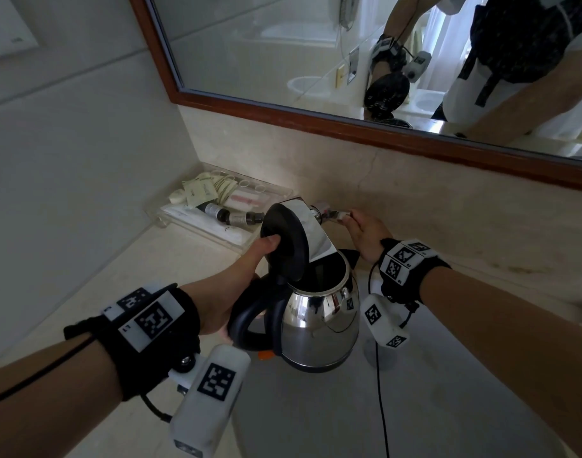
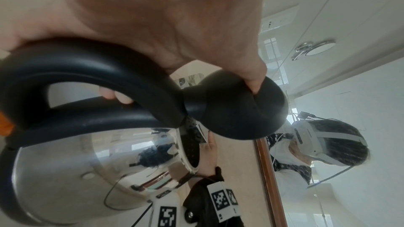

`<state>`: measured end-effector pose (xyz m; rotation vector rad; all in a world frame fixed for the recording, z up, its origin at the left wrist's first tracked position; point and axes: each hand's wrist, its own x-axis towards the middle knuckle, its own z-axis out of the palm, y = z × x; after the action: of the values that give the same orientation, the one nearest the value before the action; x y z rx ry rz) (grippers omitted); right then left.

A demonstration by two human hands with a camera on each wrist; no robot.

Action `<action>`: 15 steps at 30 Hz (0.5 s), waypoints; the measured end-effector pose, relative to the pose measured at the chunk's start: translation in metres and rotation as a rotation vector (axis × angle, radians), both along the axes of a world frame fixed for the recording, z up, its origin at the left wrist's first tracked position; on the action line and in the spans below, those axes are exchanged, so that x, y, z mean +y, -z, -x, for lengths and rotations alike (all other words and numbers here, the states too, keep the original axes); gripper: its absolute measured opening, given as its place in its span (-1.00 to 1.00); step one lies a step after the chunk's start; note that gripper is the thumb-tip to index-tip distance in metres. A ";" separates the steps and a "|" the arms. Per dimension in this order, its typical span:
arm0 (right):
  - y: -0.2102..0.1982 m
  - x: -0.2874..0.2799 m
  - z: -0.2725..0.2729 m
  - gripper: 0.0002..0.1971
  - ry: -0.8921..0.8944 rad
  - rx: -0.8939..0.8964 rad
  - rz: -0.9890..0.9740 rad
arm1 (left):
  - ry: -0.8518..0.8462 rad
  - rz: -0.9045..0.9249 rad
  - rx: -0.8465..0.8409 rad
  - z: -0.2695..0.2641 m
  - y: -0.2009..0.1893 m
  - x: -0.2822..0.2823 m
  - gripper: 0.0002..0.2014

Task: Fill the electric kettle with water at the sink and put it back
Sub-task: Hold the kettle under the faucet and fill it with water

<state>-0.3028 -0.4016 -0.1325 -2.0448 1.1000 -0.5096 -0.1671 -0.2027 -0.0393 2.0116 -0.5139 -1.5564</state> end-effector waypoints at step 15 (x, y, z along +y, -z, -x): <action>-0.001 0.003 -0.002 -0.67 0.017 -0.006 0.004 | -0.027 0.014 0.033 0.002 -0.004 0.001 -0.21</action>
<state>-0.3009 -0.3985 -0.1311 -2.0378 1.1151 -0.5263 -0.1692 -0.2013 -0.0356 1.9717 -0.4811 -1.5626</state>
